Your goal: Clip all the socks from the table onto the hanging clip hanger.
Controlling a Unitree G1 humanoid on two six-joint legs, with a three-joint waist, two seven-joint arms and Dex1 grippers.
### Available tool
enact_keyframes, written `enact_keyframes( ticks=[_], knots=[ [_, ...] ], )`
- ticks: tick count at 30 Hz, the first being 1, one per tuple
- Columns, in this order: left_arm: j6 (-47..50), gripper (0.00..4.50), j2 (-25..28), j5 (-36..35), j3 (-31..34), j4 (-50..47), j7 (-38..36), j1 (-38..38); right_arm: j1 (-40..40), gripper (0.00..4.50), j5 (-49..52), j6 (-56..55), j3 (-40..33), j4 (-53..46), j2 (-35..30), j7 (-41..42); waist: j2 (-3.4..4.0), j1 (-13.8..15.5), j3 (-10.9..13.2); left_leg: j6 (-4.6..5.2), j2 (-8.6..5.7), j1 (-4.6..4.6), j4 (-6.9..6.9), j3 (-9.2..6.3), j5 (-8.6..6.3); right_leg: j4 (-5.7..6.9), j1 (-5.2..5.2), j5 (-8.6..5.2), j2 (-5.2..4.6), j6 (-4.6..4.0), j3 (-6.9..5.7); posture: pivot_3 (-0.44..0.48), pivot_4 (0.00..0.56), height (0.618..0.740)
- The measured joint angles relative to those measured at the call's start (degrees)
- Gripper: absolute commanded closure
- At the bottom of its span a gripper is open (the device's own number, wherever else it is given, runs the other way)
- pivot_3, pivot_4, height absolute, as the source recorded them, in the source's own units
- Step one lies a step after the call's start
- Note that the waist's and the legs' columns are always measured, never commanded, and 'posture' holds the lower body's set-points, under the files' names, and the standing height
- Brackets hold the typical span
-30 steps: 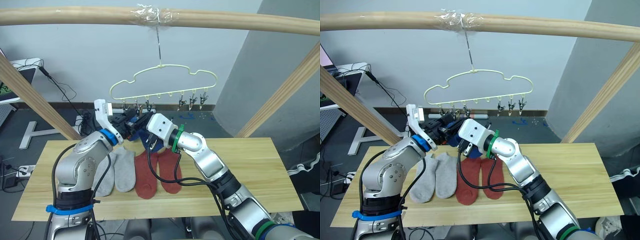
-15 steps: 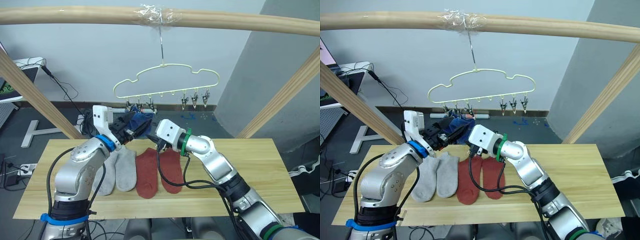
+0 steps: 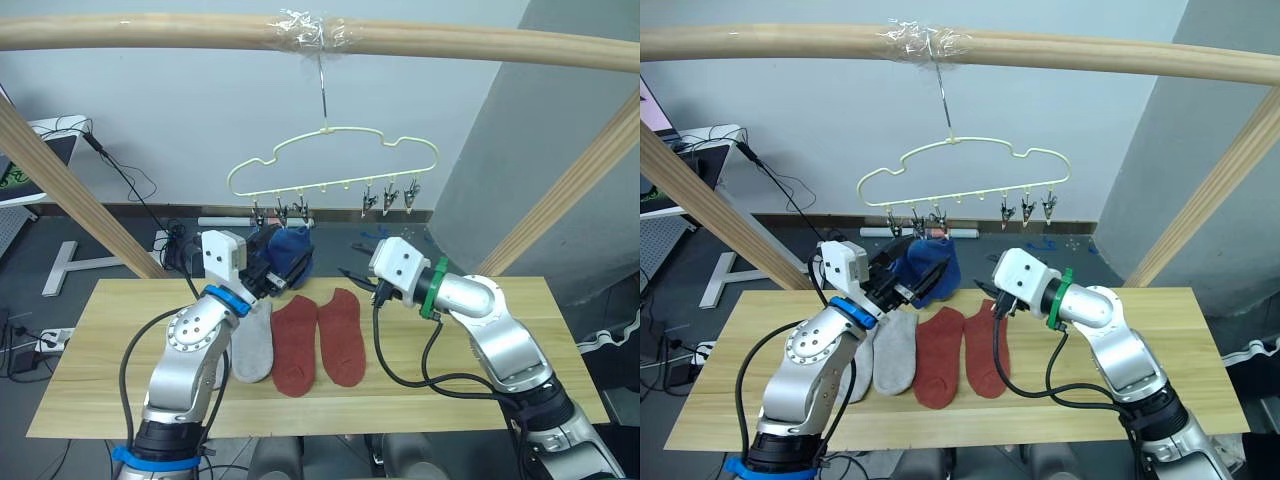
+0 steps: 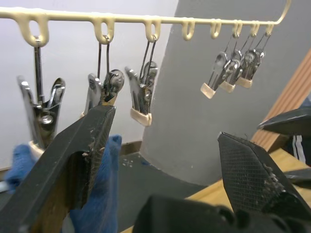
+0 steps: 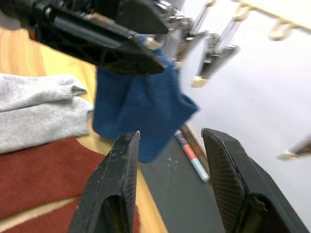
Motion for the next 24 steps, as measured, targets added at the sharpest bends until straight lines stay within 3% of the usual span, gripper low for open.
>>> enact_keyframes(
  ticks=[5, 12, 24],
  knots=[
    [-0.3, 2.66, -2.3, 2.6, -2.2, 1.0, 2.2, -0.9, 0.0, 2.35, 1.7, 3.1, -1.0, -1.9, -0.3, 0.1, 0.00, -0.2, 0.0, 0.00, 0.00, 0.01, 0.00, -0.01, 0.00, 0.01, 0.00, 0.02, 0.02, -0.03, 0.00, -0.051, 0.182, 0.705],
    [-2.7, 2.66, -5.8, 7.9, -2.6, 5.4, 8.1, -3.5, -0.5, 2.35, 3.8, 6.6, -2.3, -4.8, -1.6, 0.4, 0.00, -0.6, 0.0, 0.01, 0.00, 0.00, 0.01, -0.01, 0.00, 0.00, 0.01, 0.05, 0.02, -0.09, 0.00, -0.077, 0.184, 0.705],
    [-5.1, 2.66, -10.5, 10.6, -2.1, 8.9, 14.4, -5.1, -1.3, 2.35, 6.2, 9.3, -4.1, -5.5, -3.8, 0.4, -0.01, -1.6, 0.0, 0.01, -0.02, 0.00, 0.02, 0.01, 0.00, 0.00, 0.02, 0.06, 0.02, -0.07, 0.03, -0.106, 0.180, 0.705]
  ],
)
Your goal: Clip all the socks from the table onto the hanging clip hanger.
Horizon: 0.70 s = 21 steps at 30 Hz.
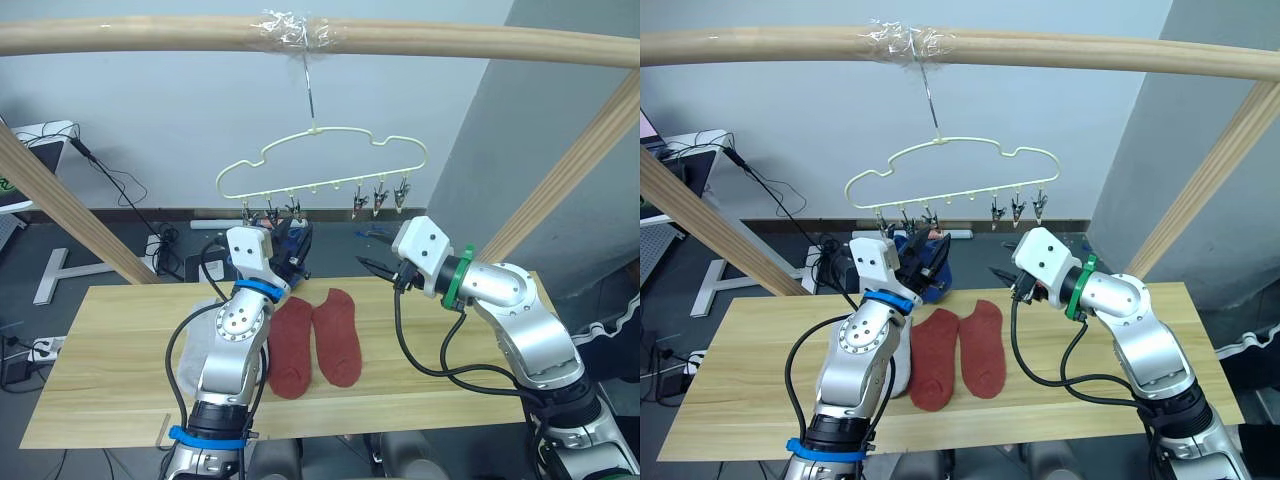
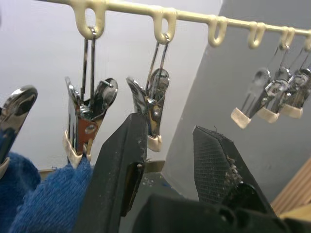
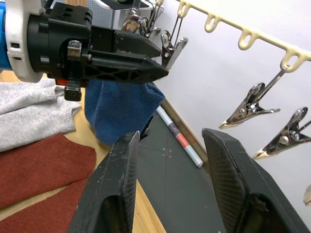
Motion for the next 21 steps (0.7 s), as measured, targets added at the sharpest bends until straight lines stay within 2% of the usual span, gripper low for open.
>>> enact_keyframes(
  ticks=[12, 16, 21],
  knots=[
    [-5.5, 2.66, -0.5, 0.2, 1.4, 5.3, 1.5, 0.7, -0.4, 2.35, 0.8, 0.8, -0.2, 0.0, -1.2, -0.1, 0.00, -0.5, 0.0, 0.00, 0.00, 0.00, 0.00, -0.01, 0.00, 0.01, 0.01, 0.01, 0.00, -0.01, -0.01, -0.112, 0.182, 0.705],
    [-7.1, 1.84, -0.4, -0.3, 1.5, 7.1, 0.0, 0.7, -0.7, 2.35, 1.8, 0.8, -0.2, 0.0, -1.4, 0.0, 0.00, -0.6, 0.0, 0.00, 0.00, 0.00, 0.01, 0.00, 0.00, 0.01, 0.01, 0.00, 0.00, 0.00, -0.01, -0.112, 0.182, 0.705],
    [-8.7, 1.84, 0.1, -0.5, 1.4, 8.5, -1.9, 0.1, -1.1, 2.35, 2.3, 0.8, -0.5, 0.0, -2.0, -0.1, 0.00, -0.7, 0.0, 0.00, 0.00, 0.00, 0.01, 0.00, 0.00, 0.01, 0.01, 0.01, 0.00, 0.00, -0.01, -0.111, 0.177, 0.705]
  ],
)
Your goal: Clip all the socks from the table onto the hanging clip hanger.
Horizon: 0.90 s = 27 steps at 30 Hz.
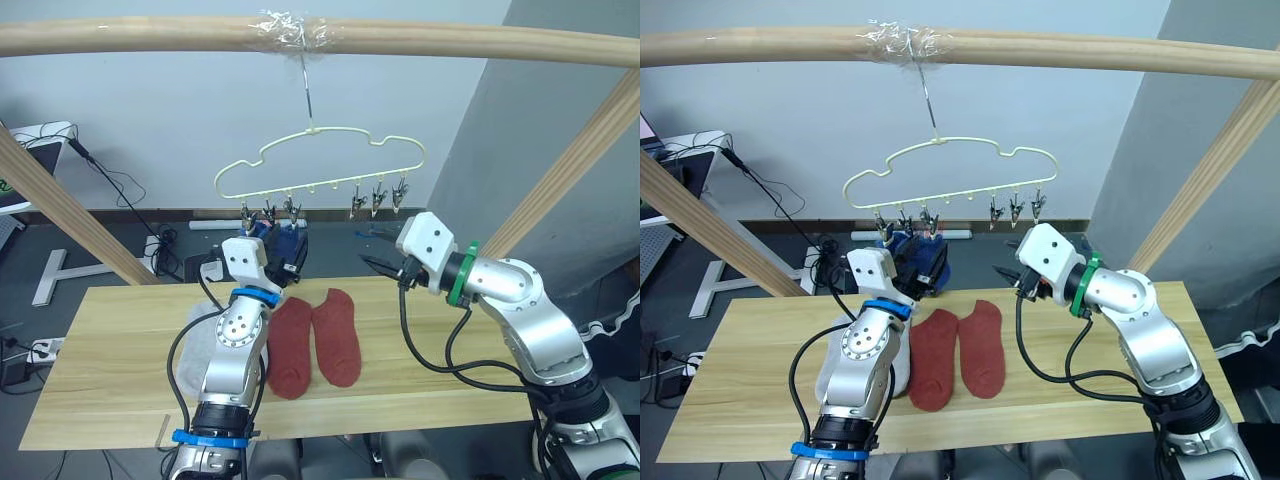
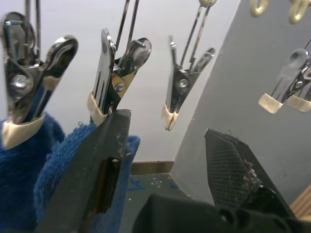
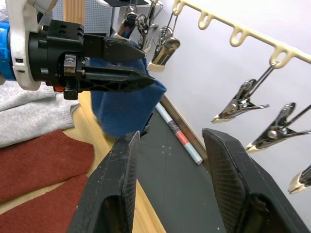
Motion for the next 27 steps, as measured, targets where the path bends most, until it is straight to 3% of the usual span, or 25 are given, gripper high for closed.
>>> enact_keyframes(
  ticks=[27],
  knots=[
    [-1.3, 1.84, 1.8, 3.1, 0.7, 1.5, 3.1, -7.1, -1.3, 2.35, 5.8, -2.8, -1.8, 0.3, -1.8, 4.8, -0.01, -0.7, 0.0, 0.00, 0.00, 0.00, 0.00, -0.01, 0.00, 0.03, 0.01, 0.01, 0.00, 0.00, -0.01, -0.101, 0.171, 0.705]
  ],
)
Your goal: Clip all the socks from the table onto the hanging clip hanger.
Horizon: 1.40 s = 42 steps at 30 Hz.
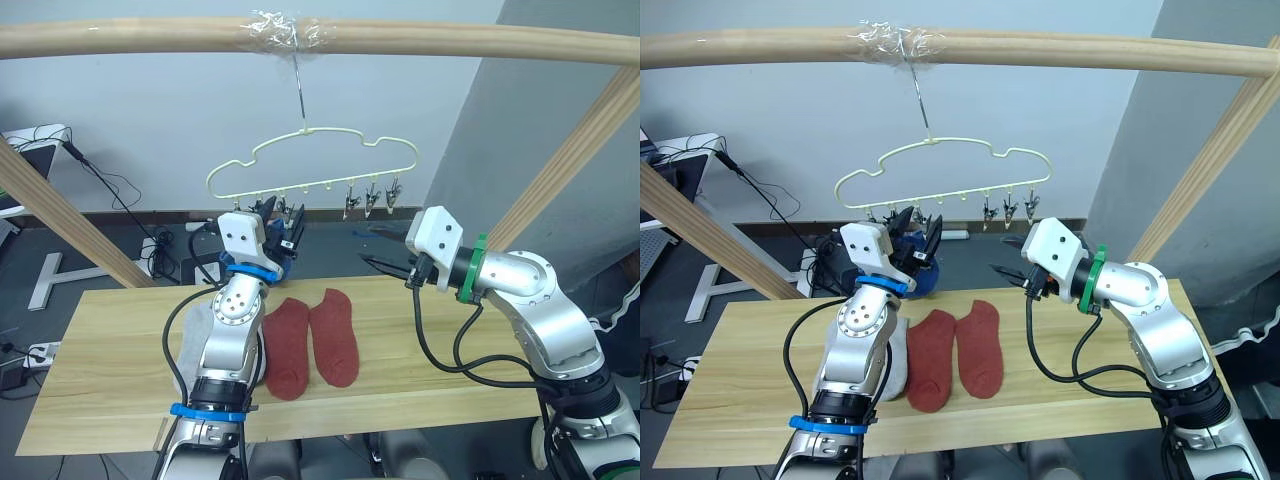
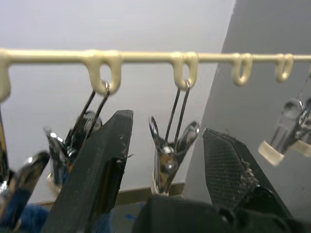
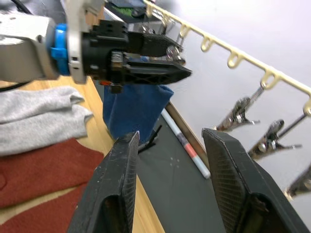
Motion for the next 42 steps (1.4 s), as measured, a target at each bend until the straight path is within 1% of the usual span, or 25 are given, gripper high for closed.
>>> enact_keyframes(
  ticks=[9, 12, 15, 17, 21, 22, 25, 28, 30, 34, 36, 37, 40, 41, 42],
  knots=[
    [0.6, 1.84, 0.0, 0.0, 0.0, -0.1, 0.0, -0.1, -0.2, 2.35, 0.8, -0.8, 0.1, 0.8, 0.0, 0.5, 0.00, 0.0, 0.0, 0.00, 0.00, 0.00, 0.00, -0.01, 0.00, 0.02, 0.00, 0.01, 0.00, -0.01, -0.01, -0.097, 0.172, 0.705],
    [1.3, 2.41, 0.1, 0.0, 0.0, -0.2, 0.0, -0.6, -0.2, 2.35, 0.9, -0.9, 0.2, 0.9, 0.0, 0.5, 0.00, 0.1, 0.0, 0.00, 0.00, 0.00, 0.00, -0.01, 0.00, 0.02, 0.00, 0.01, 0.00, -0.01, 0.00, -0.096, 0.171, 0.705],
    [1.5, 3.29, 0.1, 0.0, 0.0, -0.2, 0.0, -1.6, -0.2, 2.35, 0.9, -1.0, 0.2, 0.9, 0.0, 0.5, 0.00, 0.1, 0.0, 0.00, 0.00, 0.00, 0.01, -0.01, 0.00, 0.02, 0.00, 0.01, 0.00, -0.01, -0.01, -0.095, 0.169, 0.705],
    [1.6, 3.77, 0.1, 0.1, 0.0, -0.2, 0.0, -2.2, -0.2, 2.35, 0.9, -1.0, 0.2, 0.9, 0.0, 0.5, 0.00, 0.1, 0.0, 0.00, 0.00, 0.00, 0.01, 0.00, 0.00, 0.02, 0.00, 0.01, 0.00, -0.01, -0.01, -0.095, 0.168, 0.705],
    [1.6, 4.46, 0.1, 0.0, 0.0, -0.2, -0.1, -2.2, -0.1, 2.35, 0.9, -1.0, 0.4, 0.9, 0.0, 0.5, 0.00, 0.1, 0.0, 0.00, 0.00, 0.00, 0.01, -0.01, 0.00, 0.02, 0.00, 0.01, 0.00, -0.01, -0.01, -0.090, 0.167, 0.705],
    [1.6, 4.48, 0.2, 0.0, 0.0, -0.2, -0.2, -2.2, -0.1, 2.35, 0.9, -1.0, 0.7, 0.9, 0.1, 0.4, 0.00, 0.1, 0.0, 0.00, 0.00, 0.00, 0.01, -0.01, 0.00, 0.02, 0.00, 0.01, 0.00, -0.01, -0.01, -0.088, 0.167, 0.705],
    [1.8, 4.50, 0.9, -0.1, 0.0, -0.2, -0.9, -2.2, 0.7, 1.80, 0.1, 0.3, 2.8, 0.9, 0.4, -0.8, -0.01, 0.1, 0.0, -0.01, 0.01, 0.00, 0.01, -0.01, 0.00, 0.04, 0.00, 0.01, 0.00, -0.01, -0.01, -0.084, 0.169, 0.705],
    [2.6, 4.50, 2.1, -0.7, 0.4, -0.6, -1.9, -2.1, 3.1, 0.74, -3.7, 1.4, 6.2, 2.6, 2.1, -3.9, -0.02, 0.1, 0.0, -0.01, 0.01, 0.01, 0.01, -0.02, 0.01, 0.06, -0.01, 0.01, 0.00, -0.01, -0.01, -0.068, 0.177, 0.705],
    [3.2, 4.50, 2.9, -1.6, 0.7, -1.6, -3.0, -1.8, 4.9, 0.06, -6.7, 1.9, 8.9, 5.5, 5.1, -7.7, -0.03, 0.1, 0.0, -0.02, 0.02, 0.02, 0.01, -0.01, 0.01, 0.06, 0.00, 0.01, 0.00, -0.01, -0.01, -0.061, 0.179, 0.705],
    [5.1, 4.50, 3.8, -2.9, 0.9, -2.7, -4.7, -1.3, 7.3, 0.02, -12.3, 1.4, 14.9, 13.4, 10.8, -13.3, -0.03, 0.2, 0.0, -0.02, 0.02, 0.02, 0.03, 0.01, 0.01, 0.08, -0.01, 0.01, -0.01, -0.01, 0.00, -0.051, 0.183, 0.705],
    [5.6, 4.50, 4.0, -3.1, 1.1, -3.5, -5.1, -1.1, 7.3, 0.02, -13.8, 0.1, 15.8, 17.7, 13.8, -15.7, -0.05, 0.2, 0.0, -0.02, 0.01, 0.04, 0.05, 0.01, 0.01, 0.07, 0.01, 0.01, -0.02, -0.01, 0.01, -0.040, 0.186, 0.705],
    [6.4, 4.50, 4.1, -3.1, 1.2, -4.1, -5.2, -1.0, 7.1, 0.02, -14.7, -1.4, 15.7, 22.3, 17.0, -18.0, -0.09, 0.2, -0.1, -0.02, 0.04, 0.05, 0.05, -0.01, 0.01, 0.07, 0.01, 0.01, 0.00, -0.01, -0.01, -0.040, 0.186, 0.705],
    [7.5, 4.50, 4.1, -3.1, 1.2, -5.0, -5.3, -0.7, 6.7, 0.02, -15.4, -4.2, 15.9, 31.1, 22.1, -21.3, -0.08, 0.3, -0.1, -0.01, 0.03, 0.04, 0.04, -0.03, 0.01, 0.10, 0.00, 0.01, 0.00, -0.01, -0.04, -0.040, 0.186, 0.705],
    [7.8, 4.50, 4.1, -3.1, 1.2, -5.4, -5.3, -0.6, 6.3, 0.02, -15.8, -5.6, 15.9, 33.8, 23.3, -22.1, -0.08, 0.3, -0.1, -0.01, 0.01, 0.03, 0.04, 0.00, 0.01, 0.10, -0.01, 0.01, 0.00, -0.01, -0.01, -0.009, 0.193, 0.705],
    [8.1, 4.50, 4.1, -3.1, 1.2, -5.8, -5.4, -0.4, 5.3, 0.02, -16.1, -7.4, 15.7, 37.0, 24.5, -23.0, -0.09, 0.4, -0.1, -0.01, 0.01, 0.04, 0.04, 0.00, 0.01, 0.07, 0.02, 0.02, -0.01, -0.01, -0.01, -0.009, 0.193, 0.705]
  ],
)
